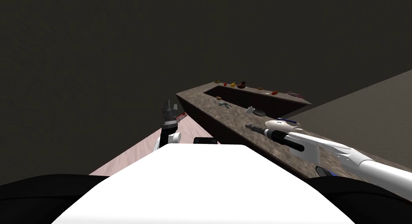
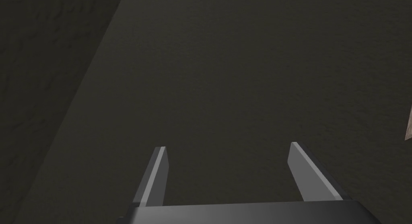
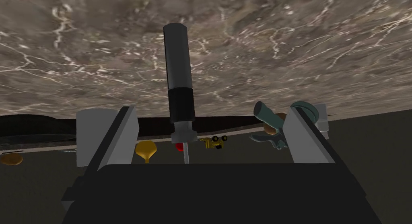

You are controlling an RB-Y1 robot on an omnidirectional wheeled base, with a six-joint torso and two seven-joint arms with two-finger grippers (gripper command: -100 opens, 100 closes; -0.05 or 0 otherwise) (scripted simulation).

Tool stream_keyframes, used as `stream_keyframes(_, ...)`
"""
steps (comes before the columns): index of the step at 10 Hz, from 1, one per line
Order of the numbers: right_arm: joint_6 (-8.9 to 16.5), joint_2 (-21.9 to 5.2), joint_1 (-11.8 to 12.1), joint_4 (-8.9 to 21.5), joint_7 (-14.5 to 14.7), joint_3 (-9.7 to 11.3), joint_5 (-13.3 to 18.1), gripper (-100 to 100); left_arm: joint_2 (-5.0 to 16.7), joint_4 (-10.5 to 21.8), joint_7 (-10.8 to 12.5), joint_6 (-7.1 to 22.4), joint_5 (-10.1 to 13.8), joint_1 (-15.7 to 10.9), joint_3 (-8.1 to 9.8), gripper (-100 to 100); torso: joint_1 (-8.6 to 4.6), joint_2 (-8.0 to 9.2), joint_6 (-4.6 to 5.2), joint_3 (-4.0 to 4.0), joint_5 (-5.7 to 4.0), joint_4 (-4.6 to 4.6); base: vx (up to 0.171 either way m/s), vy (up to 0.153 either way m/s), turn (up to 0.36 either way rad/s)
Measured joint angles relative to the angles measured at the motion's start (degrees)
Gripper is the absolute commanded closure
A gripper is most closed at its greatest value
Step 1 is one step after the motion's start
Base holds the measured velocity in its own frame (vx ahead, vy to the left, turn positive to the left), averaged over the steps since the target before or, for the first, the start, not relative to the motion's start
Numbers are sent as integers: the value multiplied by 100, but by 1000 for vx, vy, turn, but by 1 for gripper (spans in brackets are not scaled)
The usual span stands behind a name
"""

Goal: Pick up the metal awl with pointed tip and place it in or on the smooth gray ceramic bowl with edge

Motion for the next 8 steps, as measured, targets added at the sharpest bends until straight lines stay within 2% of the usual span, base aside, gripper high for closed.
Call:
stream_keyframes(2, 66, -283, -52, 109, -38, 95, 34, -100, 0, 0, 0, 0, 0, 0, 0, 0, 0, -1, 0, 0, -1, 0, -12, -4, 65)
stream_keyframes(4, 77, -472, 68, 169, -56, 11, 55, -100, 0, 0, 0, 0, 0, 0, 0, 0, 2, -1, 2, 0, 0, 0, -5, 0, 21)
stream_keyframes(5, 81, -481, 76, 168, -58, 3, 56, 0, 0, 0, 0, 0, 0, 1, 0, 0, 2, -2, 3, -1, -1, 0, 0, 0, 0)
stream_keyframes(6, 81, -480, 75, 168, -58, 4, 56, -100, 0, 0, 0, 0, 0, 1, 0, 0, 2, -2, 3, -1, -1, 0, 24, 2, 93)
stream_keyframes(8, 56, -247, 41, 293, 30, 71, 126, -100, 0, 0, 0, 0, 0, 1, 0, 0, 3, -21, 0, -11, -1, -4, 63, 6, 111)
